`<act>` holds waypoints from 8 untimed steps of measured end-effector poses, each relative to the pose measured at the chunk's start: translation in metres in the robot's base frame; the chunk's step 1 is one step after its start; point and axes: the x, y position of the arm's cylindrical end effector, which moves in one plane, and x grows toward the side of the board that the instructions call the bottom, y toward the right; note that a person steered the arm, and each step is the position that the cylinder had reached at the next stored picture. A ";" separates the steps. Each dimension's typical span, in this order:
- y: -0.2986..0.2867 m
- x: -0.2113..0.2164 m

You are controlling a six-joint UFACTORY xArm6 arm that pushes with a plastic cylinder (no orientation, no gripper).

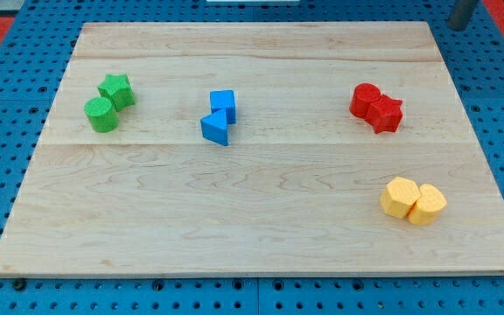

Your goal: Point your arm to red circle

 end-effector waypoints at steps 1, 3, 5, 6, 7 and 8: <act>0.000 0.000; 0.010 -0.004; 0.009 -0.001; 0.009 -0.001; 0.009 -0.001; 0.009 -0.002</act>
